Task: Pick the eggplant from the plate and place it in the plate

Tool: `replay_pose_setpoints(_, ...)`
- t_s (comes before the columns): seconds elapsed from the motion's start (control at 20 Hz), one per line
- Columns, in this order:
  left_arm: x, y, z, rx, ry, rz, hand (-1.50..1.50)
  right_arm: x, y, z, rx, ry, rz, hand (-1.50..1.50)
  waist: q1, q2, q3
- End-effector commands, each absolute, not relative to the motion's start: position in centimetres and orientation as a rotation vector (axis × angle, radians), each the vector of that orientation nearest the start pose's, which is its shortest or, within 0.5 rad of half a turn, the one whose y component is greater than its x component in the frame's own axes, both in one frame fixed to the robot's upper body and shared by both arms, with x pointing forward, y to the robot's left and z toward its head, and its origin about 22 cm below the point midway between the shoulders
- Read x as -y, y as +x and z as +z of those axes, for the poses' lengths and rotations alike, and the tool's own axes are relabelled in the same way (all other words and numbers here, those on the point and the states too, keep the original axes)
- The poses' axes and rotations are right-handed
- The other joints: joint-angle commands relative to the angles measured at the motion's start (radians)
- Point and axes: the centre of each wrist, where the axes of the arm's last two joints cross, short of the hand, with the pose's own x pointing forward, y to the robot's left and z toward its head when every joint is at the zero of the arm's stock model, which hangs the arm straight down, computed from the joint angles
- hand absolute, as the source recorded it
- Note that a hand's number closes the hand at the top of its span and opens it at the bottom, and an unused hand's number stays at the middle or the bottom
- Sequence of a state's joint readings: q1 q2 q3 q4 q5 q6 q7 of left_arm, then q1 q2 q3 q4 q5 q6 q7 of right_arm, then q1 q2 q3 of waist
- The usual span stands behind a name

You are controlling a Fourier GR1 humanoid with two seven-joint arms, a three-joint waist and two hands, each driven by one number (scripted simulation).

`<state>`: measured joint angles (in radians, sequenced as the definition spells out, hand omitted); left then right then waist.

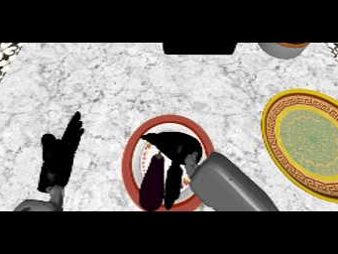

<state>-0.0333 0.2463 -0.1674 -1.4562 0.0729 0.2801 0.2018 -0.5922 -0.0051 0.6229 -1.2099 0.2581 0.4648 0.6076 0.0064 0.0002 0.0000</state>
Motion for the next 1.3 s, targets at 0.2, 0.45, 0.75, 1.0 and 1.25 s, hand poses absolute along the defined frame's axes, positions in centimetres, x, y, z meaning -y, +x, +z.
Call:
replay_pose_setpoints(0.2, -24.5, 23.6, -1.0, 1.270, 0.227, -0.044, 0.00, 3.0, 30.0, 2.8, 0.947, 0.002, 1.454, -1.50, 0.006, 0.000, 0.000)
replay_pose_setpoints(0.45, -25.7, 24.7, -1.9, 1.282, 0.241, -0.020, 0.00, 3.2, 30.5, 1.5, 0.916, 0.003, 1.461, -1.50, 0.004, 0.001, 0.000)
replay_pose_setpoints(0.75, -25.4, 25.3, -1.0, 1.289, 0.261, -0.034, 0.00, 3.2, 28.4, 0.4, 1.000, -0.006, 1.530, 1.50, -0.003, 0.000, 0.000)
replay_pose_setpoints(1.0, -25.5, 25.4, -0.9, 1.293, 0.243, -0.023, 0.00, 2.4, 28.7, 0.3, 1.064, -0.058, 1.520, 1.50, 0.002, 0.001, 0.000)
replay_pose_setpoints(1.25, -25.4, 25.7, 0.1, 1.278, 0.265, -0.020, 0.00, 3.2, 29.2, 1.7, 1.155, -0.229, 1.435, 1.50, -0.008, -0.002, 0.000)
